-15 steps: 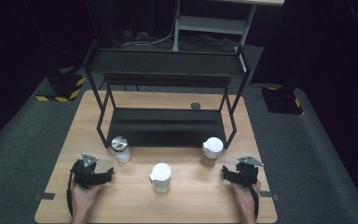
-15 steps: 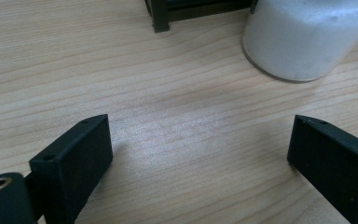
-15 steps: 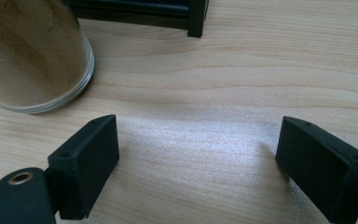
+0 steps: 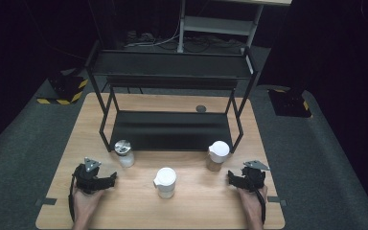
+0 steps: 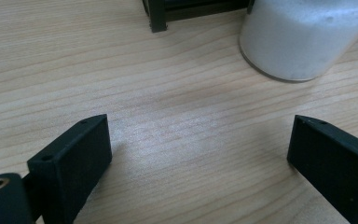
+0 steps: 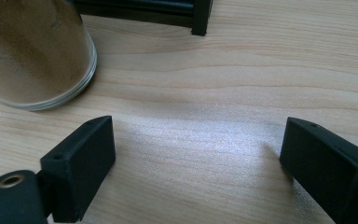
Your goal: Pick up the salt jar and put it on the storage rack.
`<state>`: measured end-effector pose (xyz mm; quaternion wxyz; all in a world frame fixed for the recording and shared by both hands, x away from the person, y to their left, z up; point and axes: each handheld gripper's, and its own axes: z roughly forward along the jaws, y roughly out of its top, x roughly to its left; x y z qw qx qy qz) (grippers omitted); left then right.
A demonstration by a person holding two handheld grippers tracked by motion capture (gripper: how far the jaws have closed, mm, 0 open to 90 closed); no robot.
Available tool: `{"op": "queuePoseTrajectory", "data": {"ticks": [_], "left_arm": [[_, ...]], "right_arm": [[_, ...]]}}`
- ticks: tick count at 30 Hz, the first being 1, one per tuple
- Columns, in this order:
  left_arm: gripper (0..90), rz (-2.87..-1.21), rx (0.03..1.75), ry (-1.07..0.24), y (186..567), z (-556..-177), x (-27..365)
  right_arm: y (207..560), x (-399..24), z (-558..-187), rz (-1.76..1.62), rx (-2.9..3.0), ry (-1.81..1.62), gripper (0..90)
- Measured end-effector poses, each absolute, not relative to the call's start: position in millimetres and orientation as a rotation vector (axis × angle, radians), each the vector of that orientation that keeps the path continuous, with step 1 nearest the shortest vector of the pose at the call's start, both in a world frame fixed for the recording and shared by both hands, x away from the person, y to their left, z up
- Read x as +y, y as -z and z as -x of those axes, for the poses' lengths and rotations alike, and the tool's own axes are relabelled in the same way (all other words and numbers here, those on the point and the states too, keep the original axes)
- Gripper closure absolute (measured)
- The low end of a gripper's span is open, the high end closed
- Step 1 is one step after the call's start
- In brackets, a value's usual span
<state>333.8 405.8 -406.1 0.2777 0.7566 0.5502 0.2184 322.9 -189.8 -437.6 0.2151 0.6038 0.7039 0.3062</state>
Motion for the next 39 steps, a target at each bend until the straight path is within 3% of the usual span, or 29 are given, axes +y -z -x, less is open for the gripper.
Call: {"op": "queuePoseTrajectory", "data": {"ticks": [39], "left_arm": [[5.7, -2.049, 1.402, -0.571, 398.7, -329.4, 405.6]], "right_arm": [[437.2, -188.8, -324.0, -1.685, 1.945, -0.838, 7.7]]}}
